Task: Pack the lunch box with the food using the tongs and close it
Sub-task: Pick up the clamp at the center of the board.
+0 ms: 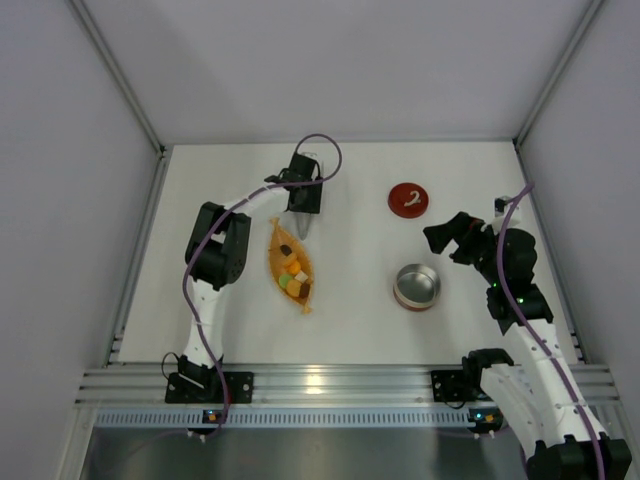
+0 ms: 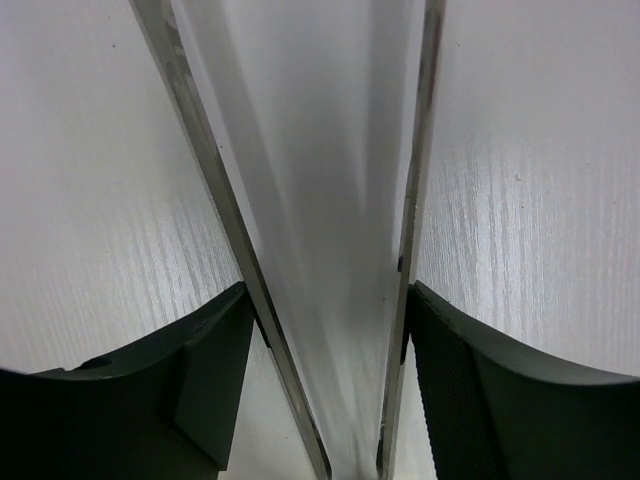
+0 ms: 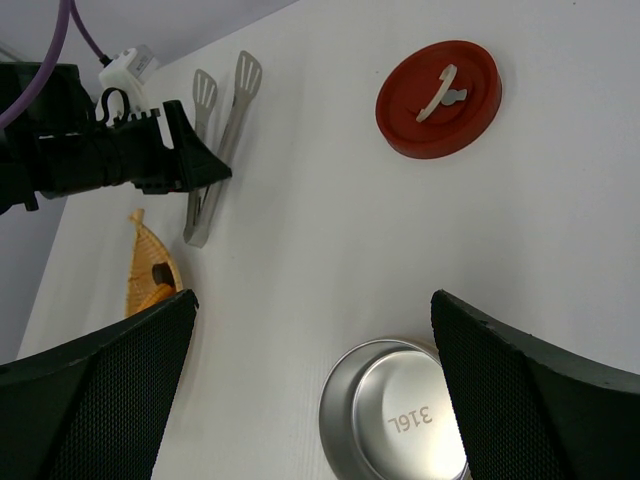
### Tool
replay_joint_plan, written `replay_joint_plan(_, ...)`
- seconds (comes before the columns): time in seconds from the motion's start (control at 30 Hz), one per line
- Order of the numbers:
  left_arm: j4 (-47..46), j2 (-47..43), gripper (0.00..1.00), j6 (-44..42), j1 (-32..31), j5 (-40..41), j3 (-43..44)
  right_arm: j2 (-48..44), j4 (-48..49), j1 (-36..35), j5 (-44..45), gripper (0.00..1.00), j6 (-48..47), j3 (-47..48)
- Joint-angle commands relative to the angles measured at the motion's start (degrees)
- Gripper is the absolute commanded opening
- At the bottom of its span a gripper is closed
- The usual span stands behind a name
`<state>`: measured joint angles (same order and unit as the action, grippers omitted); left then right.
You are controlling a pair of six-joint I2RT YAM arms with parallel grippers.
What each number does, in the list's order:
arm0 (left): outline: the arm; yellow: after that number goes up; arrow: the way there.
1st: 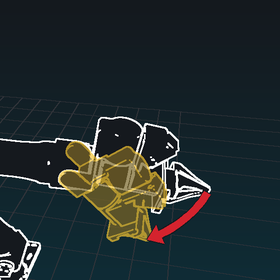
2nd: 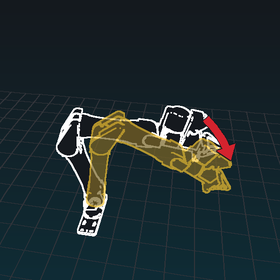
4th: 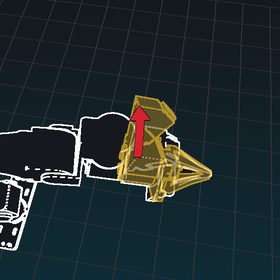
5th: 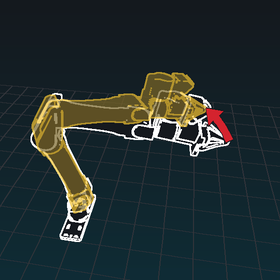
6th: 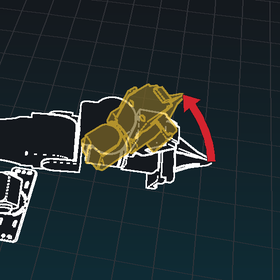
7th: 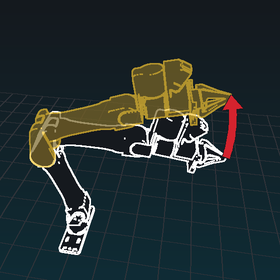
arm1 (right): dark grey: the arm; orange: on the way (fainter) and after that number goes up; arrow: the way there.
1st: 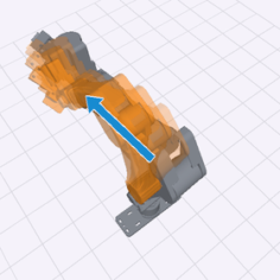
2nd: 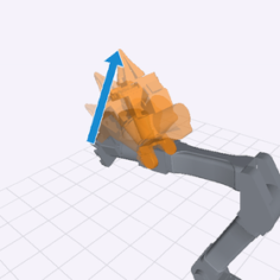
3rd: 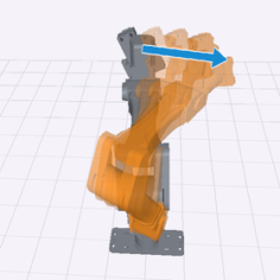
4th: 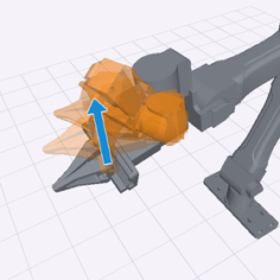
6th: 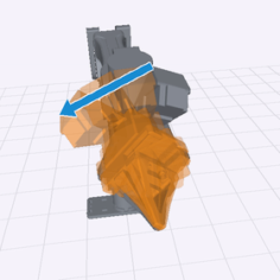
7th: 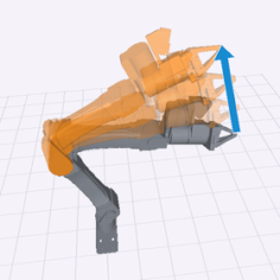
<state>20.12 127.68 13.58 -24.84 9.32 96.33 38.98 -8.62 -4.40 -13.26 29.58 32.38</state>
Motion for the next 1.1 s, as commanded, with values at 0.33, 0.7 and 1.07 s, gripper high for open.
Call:
replay_joint_plan(0.33, 4.8, -4.6, 0.61, 1.8, -0.5, -0.7, 3.9, -1.4, -0.5, -0.7, 0.9, 0.99, -0.4, 2.2)
replay_joint_plan(0.7, 10.5, -6.7, 0.62, 1.6, -2.6, 1.4, 11.1, -1.9, -1.0, -0.7, 0.9, 0.99, -0.3, 2.5)
replay_joint_plan(1.07, 15.3, -9.5, 0.60, 2.1, -4.7, 4.1, 11.9, -2.1, -1.1, -0.7, 0.9, 1.00, -0.3, 2.8)
